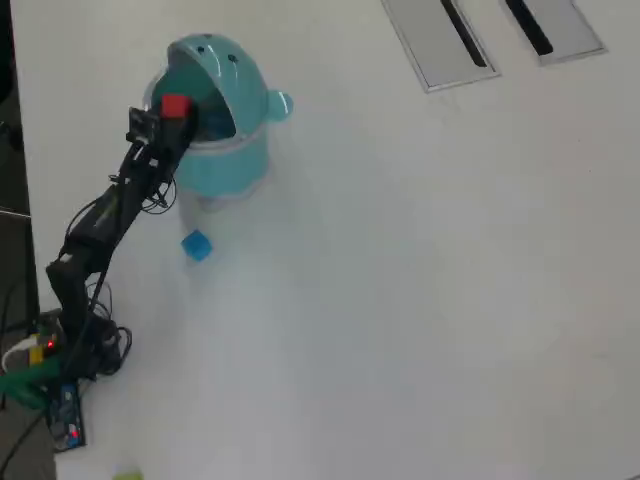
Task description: Grasp RGB lego blocks and put them in the bin one by one.
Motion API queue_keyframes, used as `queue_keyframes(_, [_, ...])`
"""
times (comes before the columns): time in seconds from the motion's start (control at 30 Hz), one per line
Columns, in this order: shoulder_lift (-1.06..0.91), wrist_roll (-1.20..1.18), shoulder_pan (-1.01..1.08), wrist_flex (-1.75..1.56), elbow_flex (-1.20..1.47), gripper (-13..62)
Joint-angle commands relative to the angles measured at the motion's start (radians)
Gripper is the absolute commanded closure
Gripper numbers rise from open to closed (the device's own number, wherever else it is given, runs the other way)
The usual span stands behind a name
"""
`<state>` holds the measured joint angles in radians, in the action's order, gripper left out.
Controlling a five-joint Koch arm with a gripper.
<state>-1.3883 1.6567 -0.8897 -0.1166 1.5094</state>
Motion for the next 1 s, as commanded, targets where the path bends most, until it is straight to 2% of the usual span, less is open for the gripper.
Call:
queue_keyframes(0.0, [-0.035,0.138,-0.008,-0.008,-0.112,19.4])
queue_keyframes(0.07, [-0.051,0.229,-0.014,0.008,-0.112,16.1])
queue_keyframes(0.5, [-0.158,0.158,-0.018,0.091,-0.058,19.0])
queue_keyframes(0.73, [-0.318,0.031,0.003,0.107,0.15,20.0])
queue_keyframes(0.97, [-0.505,0.044,0.103,0.097,0.334,19.9])
